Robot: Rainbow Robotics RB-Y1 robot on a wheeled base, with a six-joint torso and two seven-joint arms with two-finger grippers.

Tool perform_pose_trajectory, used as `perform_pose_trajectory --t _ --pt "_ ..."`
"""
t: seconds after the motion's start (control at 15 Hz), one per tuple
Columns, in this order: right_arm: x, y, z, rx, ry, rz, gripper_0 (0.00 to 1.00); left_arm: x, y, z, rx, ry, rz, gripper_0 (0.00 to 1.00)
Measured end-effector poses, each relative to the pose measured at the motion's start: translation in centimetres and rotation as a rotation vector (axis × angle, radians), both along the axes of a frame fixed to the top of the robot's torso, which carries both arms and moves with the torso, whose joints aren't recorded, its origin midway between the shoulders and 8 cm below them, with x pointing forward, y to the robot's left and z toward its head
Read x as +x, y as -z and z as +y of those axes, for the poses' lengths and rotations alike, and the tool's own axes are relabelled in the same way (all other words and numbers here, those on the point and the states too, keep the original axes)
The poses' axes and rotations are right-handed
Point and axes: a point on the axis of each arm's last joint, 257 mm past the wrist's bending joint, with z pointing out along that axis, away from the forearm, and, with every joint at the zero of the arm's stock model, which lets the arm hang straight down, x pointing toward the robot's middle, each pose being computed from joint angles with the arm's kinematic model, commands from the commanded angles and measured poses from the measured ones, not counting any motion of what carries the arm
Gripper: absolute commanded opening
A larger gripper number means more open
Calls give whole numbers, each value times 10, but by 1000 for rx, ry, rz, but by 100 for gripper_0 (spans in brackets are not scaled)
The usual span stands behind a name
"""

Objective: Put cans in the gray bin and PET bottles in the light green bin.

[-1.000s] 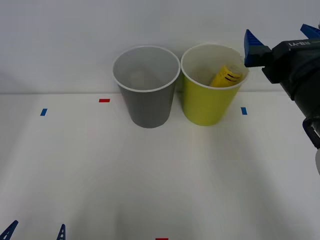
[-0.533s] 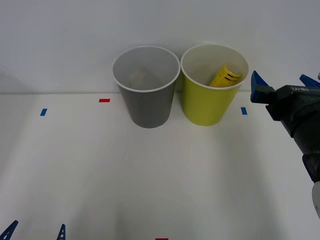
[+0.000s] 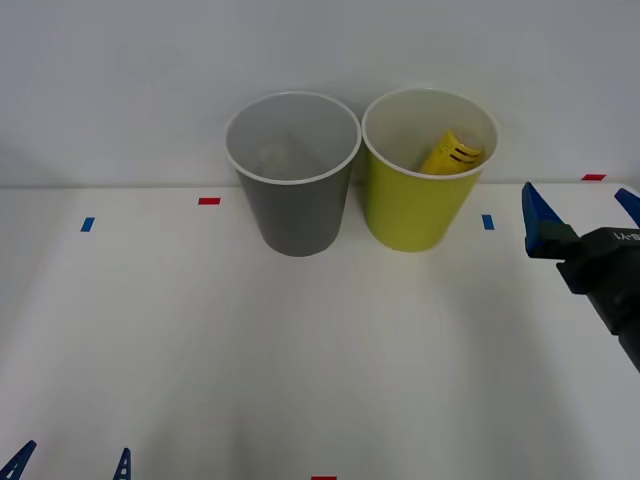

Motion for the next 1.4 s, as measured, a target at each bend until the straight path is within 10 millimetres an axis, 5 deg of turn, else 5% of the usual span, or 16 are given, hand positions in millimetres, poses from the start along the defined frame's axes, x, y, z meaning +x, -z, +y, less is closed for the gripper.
perform_pose_trajectory --t 0.33,0.73,1.07,1.4 --pt "-16 -22 8 -87 -30 -178 100 0 0 0 0 0 0 100" --pt "-40 39 -12 -222 -20 -202 100 0 0 0 0 0 0 100" --pt "-83 86 -34 -234 6 -214 100 0 0 0 0 0 0 100" --pt "-114 111 -46 -286 33 -211 100 0 0 0 0 0 0 100"
